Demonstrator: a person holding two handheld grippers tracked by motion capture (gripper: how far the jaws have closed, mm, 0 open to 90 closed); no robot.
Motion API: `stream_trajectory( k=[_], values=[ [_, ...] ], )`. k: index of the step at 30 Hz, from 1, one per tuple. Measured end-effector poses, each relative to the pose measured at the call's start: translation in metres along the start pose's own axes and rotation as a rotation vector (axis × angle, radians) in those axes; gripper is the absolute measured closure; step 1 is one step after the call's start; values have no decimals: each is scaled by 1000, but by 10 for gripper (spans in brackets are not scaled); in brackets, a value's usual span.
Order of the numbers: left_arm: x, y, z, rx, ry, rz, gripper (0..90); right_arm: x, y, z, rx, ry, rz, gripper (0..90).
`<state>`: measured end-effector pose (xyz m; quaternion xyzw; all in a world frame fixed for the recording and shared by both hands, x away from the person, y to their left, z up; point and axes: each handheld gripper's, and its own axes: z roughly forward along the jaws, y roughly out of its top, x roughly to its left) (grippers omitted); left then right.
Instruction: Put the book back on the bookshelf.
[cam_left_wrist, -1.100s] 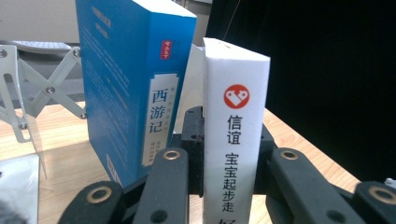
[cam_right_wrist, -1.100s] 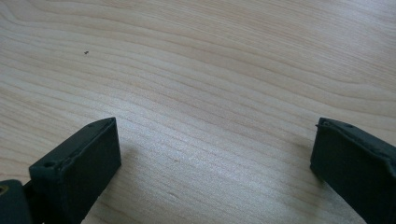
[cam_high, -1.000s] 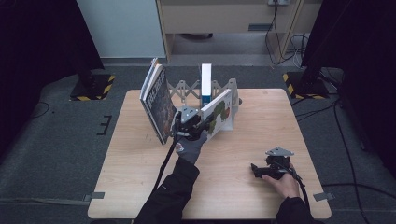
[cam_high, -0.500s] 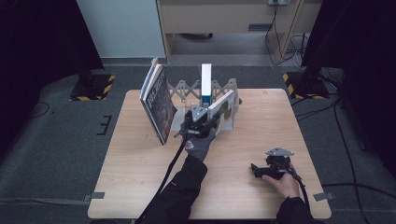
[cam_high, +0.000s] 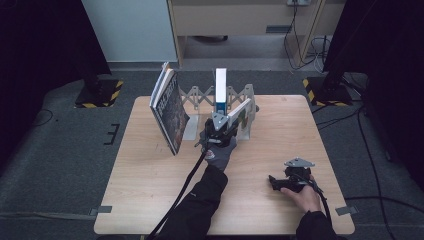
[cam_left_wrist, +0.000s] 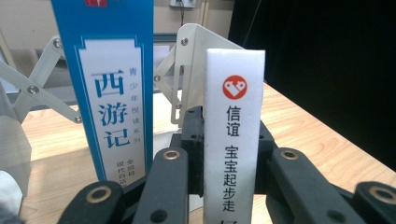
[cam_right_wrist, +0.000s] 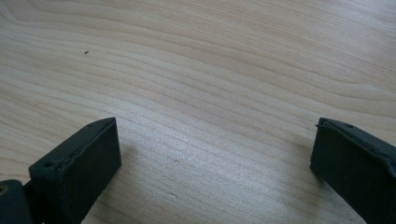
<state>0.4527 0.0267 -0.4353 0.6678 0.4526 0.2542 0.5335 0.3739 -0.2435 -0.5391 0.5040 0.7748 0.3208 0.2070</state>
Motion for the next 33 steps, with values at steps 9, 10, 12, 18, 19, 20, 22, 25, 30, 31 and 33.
stream_trajectory(
  k=[9,10,12,18,19,20,22,25,30,31,33],
  values=[
    [0,-12,8,5,-2,-9,741,0,0,0,0,0,0,19],
    [1,-13,8,8,-3,-14,741,0,0,0,0,0,2,19],
    [1,-16,9,8,-2,-16,741,0,0,0,0,0,0,19],
    [1,-22,7,-3,-9,-6,738,0,0,0,0,0,2,19],
    [1,-24,6,-3,-13,-9,737,0,0,0,0,0,2,19],
    [1,-25,4,-2,-12,-6,735,0,0,0,0,0,2,19],
    [0,-29,2,2,-15,1,733,0,0,0,0,0,2,19],
    [1,-35,-2,15,-19,10,731,0,0,0,0,0,2,19],
    [1,-48,-7,45,-22,20,731,1,0,0,2,0,4,19],
    [2,-51,-8,49,-19,22,731,1,0,0,0,-3,6,18],
    [2,-55,-9,56,-20,24,732,1,0,0,1,-2,4,19]
  ],
)
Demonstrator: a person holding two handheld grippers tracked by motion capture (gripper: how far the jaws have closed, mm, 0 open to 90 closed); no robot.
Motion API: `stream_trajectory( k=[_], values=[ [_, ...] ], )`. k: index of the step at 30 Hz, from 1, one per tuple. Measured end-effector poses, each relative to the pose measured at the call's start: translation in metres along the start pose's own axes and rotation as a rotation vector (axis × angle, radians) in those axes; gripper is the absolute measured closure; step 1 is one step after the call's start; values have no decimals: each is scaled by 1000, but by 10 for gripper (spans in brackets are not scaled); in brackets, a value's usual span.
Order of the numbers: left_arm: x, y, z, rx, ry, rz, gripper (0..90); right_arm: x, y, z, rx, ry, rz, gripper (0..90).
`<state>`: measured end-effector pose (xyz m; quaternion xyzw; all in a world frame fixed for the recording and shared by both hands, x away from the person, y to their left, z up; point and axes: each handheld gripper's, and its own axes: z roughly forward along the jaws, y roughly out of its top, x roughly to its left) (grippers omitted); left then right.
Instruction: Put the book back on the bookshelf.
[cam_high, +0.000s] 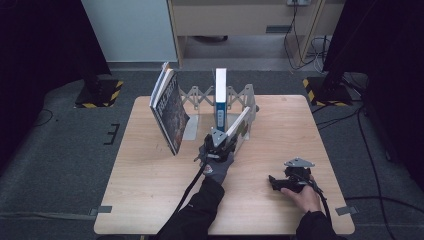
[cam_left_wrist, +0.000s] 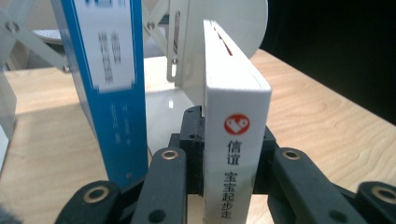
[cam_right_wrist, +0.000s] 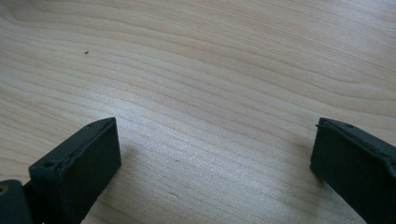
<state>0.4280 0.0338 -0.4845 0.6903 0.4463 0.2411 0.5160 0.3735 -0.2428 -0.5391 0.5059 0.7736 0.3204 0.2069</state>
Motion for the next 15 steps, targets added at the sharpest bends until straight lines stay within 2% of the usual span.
stream_trajectory(
  k=[4,11,13,15],
  values=[
    [1,-5,-1,12,2,-9,731,0,0,0,0,-1,3,18],
    [3,-13,-4,43,-6,1,731,0,0,0,1,-1,2,18],
    [4,-13,-4,41,2,-1,734,0,0,0,0,-1,2,18],
    [3,-13,-5,15,3,-7,737,0,0,0,0,-1,1,17]
  ],
)
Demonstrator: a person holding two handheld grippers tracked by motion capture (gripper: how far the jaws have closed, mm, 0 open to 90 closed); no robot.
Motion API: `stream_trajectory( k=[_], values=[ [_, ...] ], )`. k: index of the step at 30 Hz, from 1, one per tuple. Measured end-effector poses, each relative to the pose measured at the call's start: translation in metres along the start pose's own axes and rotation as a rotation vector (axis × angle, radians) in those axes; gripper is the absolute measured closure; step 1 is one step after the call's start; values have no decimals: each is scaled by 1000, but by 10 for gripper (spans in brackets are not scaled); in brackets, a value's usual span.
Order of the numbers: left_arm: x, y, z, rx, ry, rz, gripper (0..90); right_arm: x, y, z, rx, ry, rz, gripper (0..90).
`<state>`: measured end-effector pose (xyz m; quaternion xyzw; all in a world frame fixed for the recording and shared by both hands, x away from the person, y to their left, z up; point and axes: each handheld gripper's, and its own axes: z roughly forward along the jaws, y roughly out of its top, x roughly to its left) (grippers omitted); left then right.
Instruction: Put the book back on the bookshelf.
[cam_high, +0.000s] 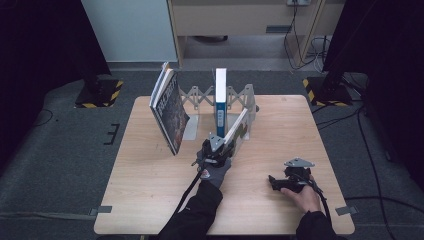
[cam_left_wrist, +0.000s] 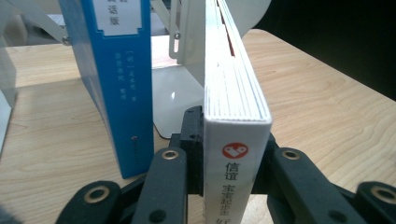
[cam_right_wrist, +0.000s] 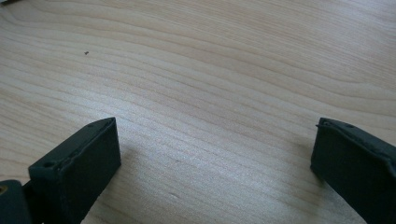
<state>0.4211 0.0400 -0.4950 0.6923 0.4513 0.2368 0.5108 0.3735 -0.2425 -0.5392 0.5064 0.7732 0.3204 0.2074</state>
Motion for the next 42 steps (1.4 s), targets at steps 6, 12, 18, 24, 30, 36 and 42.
stream_trajectory(
  k=[6,12,18,24,30,36,42],
  values=[
    [-3,4,8,-1,33,-9,738,0,0,0,0,0,1,16],
    [-5,10,19,0,49,-20,736,0,0,0,1,1,1,14],
    [-5,12,25,13,32,-3,724,0,0,0,1,1,2,13],
    [-4,10,24,22,-41,36,671,0,0,0,1,1,-1,13],
    [-2,7,6,22,-102,93,623,0,0,0,0,0,0,13],
    [9,5,-12,29,-130,130,630,0,0,0,0,-1,0,13],
    [14,3,-15,48,-146,123,675,0,0,0,0,-1,0,13]
  ],
)
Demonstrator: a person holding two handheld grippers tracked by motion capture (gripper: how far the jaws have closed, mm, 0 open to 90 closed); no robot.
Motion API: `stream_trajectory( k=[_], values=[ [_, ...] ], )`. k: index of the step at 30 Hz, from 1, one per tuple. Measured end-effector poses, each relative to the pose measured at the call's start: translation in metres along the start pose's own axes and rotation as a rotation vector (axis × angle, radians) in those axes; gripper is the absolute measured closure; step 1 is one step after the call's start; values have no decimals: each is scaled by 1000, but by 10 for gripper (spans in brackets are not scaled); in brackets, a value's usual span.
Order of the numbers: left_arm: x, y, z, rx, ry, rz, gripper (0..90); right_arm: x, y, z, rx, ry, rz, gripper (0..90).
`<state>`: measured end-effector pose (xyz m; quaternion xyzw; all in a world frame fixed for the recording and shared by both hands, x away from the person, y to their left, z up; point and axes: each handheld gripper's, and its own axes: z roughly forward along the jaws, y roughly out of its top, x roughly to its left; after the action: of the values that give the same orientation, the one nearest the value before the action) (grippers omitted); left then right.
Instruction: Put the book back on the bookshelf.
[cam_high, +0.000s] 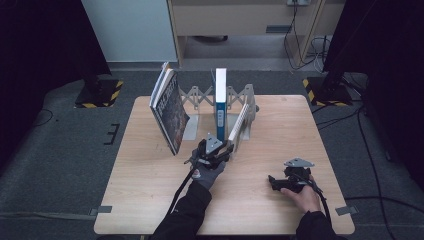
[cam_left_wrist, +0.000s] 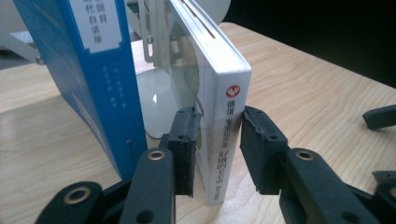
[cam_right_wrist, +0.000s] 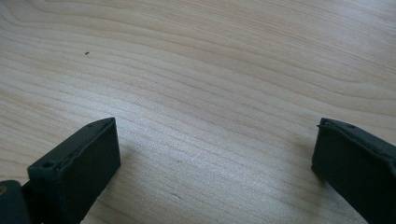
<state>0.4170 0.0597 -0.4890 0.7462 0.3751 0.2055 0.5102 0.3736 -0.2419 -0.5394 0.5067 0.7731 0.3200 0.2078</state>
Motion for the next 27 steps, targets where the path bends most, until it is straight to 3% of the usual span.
stream_trajectory(
  k=[3,16,24,27],
  values=[
    [-2,0,2,-1,-3,-10,713,0,0,0,0,0,0,13],
    [-10,9,22,-6,15,-15,710,0,0,0,0,0,0,13],
    [-8,16,36,-7,26,-55,706,0,0,0,0,0,0,13],
    [-8,20,41,11,31,-41,702,0,0,0,0,0,0,12]
  ],
)
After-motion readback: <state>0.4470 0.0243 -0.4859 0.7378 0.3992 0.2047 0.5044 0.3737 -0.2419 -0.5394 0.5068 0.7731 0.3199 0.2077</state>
